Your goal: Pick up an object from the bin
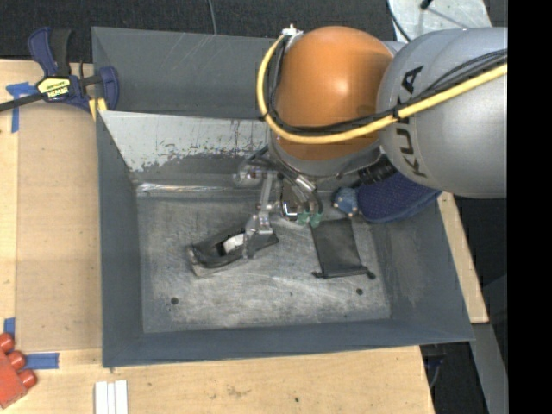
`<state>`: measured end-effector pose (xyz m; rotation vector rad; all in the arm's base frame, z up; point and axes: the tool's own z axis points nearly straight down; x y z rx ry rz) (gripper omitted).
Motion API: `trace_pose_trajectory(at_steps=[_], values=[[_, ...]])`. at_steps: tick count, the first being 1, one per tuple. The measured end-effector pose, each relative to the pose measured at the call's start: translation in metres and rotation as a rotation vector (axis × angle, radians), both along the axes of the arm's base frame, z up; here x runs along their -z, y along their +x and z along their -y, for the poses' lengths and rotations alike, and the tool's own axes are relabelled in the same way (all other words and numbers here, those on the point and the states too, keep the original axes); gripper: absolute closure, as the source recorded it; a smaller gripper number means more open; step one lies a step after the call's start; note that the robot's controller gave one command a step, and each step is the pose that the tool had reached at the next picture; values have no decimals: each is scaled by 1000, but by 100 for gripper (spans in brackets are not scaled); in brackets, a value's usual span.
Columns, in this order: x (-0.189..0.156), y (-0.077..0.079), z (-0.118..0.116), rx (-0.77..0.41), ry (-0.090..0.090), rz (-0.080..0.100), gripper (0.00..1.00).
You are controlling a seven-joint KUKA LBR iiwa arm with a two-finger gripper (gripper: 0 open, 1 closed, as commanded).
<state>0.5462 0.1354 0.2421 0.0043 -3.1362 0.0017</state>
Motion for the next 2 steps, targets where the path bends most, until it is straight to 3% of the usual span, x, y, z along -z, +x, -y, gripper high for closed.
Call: trace_pose_trajectory(at_steps=[1, 2], values=[[149, 24, 3, 65, 0, -3, 0], [144, 25, 1, 66, 3, 0, 100]])
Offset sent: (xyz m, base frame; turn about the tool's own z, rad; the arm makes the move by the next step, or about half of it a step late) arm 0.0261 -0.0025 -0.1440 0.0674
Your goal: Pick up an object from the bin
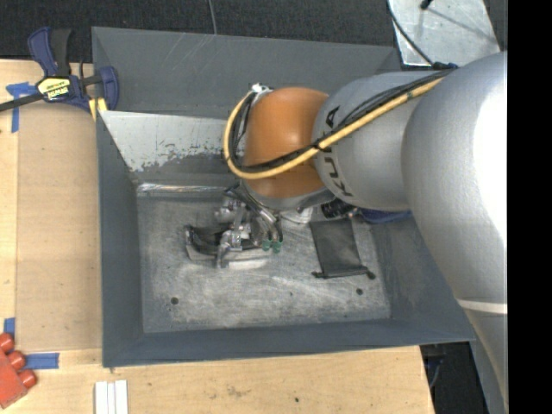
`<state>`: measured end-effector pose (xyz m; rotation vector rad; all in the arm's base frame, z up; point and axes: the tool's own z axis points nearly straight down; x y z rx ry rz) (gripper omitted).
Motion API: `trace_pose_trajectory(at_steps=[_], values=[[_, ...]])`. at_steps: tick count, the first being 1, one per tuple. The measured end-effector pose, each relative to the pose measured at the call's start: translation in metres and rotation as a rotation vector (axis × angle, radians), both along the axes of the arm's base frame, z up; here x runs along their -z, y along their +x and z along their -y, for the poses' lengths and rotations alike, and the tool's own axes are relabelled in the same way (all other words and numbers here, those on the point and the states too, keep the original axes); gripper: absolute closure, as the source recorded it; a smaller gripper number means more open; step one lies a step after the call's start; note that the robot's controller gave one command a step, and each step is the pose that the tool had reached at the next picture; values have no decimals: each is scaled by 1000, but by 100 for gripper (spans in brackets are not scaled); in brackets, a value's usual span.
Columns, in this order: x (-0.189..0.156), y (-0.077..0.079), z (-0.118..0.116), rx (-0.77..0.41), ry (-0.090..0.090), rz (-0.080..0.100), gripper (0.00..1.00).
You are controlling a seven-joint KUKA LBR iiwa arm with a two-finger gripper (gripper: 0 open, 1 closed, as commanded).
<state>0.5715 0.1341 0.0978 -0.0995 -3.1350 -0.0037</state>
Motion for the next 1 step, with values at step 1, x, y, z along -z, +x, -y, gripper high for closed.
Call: trace_pose_trajectory(at_steps=[1], values=[[-136, -1, -10, -149, -2, 9, 100]])
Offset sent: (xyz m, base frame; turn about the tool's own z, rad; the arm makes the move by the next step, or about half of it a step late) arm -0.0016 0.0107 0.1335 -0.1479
